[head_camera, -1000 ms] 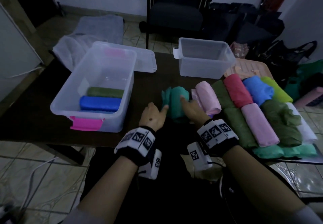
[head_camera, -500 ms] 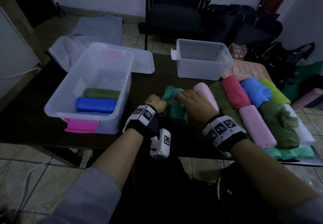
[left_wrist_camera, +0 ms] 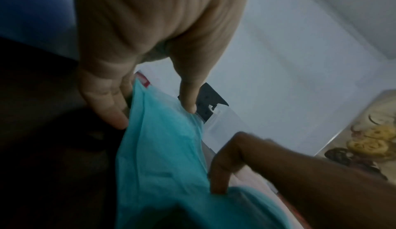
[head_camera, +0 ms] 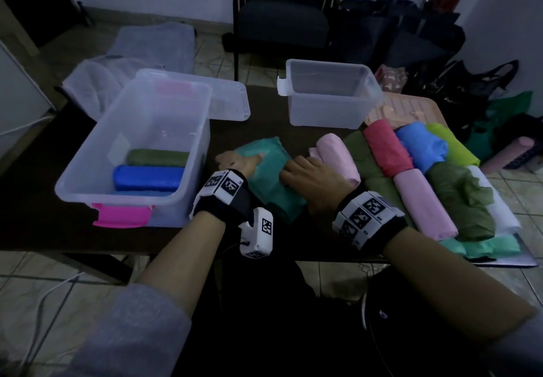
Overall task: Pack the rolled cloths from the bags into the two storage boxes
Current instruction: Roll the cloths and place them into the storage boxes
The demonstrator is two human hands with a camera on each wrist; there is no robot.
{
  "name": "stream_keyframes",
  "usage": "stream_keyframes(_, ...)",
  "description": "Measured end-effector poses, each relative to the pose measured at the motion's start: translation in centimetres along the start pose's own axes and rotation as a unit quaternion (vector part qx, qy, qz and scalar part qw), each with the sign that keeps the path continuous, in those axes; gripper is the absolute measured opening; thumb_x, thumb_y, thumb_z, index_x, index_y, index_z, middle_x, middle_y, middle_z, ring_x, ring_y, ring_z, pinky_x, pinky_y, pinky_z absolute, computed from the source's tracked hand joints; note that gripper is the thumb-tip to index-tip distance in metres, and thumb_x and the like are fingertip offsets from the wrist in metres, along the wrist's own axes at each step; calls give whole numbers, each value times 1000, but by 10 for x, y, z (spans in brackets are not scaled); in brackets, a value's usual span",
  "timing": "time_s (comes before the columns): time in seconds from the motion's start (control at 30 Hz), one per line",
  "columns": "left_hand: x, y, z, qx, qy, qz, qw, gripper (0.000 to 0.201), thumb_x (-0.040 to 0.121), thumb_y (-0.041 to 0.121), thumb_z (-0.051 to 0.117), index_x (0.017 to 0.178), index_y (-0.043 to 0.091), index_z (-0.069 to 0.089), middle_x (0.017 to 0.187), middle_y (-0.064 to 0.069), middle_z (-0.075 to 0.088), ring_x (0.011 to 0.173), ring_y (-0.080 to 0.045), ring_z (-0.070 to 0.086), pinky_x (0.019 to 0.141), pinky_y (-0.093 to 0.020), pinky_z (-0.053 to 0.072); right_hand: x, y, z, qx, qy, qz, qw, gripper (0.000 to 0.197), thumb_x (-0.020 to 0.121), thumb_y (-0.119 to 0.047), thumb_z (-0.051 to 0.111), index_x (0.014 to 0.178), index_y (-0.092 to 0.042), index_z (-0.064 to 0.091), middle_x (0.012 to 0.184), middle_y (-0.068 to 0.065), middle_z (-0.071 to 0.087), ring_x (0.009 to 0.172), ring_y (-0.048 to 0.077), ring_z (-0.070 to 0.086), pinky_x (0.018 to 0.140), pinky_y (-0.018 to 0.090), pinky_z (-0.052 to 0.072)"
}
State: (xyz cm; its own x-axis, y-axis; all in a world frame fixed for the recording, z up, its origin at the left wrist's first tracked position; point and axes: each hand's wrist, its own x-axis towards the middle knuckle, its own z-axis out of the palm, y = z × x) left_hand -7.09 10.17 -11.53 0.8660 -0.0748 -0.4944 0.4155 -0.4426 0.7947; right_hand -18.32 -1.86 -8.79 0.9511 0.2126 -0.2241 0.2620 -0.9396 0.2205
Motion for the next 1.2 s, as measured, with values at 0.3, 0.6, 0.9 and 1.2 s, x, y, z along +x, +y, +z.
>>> stream_keyframes(0.3,2,12,13,-25,-72,34,996,51,77,10,73,121,-6,53,123,-20,59,112,-33,59,96,-43,49,-12,-10,5,66,-55,-14,996,64,74,-29,68,130,-14,41,126,8,44,118,26,41,93,36,36)
stream_keyframes(0.6,-3,33,11,3,-86,90,992,45,83,2,65,125,-6,51,128,-20,56,118,-31,56,95,-33,49,-22,-15,6,263,-29,-25,964,58,74,-24,73,126,-13,51,117,10,59,110,27,54,88,30,40)
stream_keyframes(0.9,-20,24,10,336,82,299,889,45,87,13,61,129,12,44,137,-13,34,125,-31,35,99,-40,36,-12,-16,15,253,-104,-7,962,68,71,-27,78,130,-12,48,125,10,52,116,25,50,91,28,37)
stream_keyframes(1.2,-4,-13,13,522,-256,261,771,63,99,45,32,151,23,4,158,-8,-10,145,-26,-10,116,-38,-2,-21,-24,19,246,-57,-12,967,52,72,-31,73,118,-15,54,114,8,60,107,26,56,83,30,41)
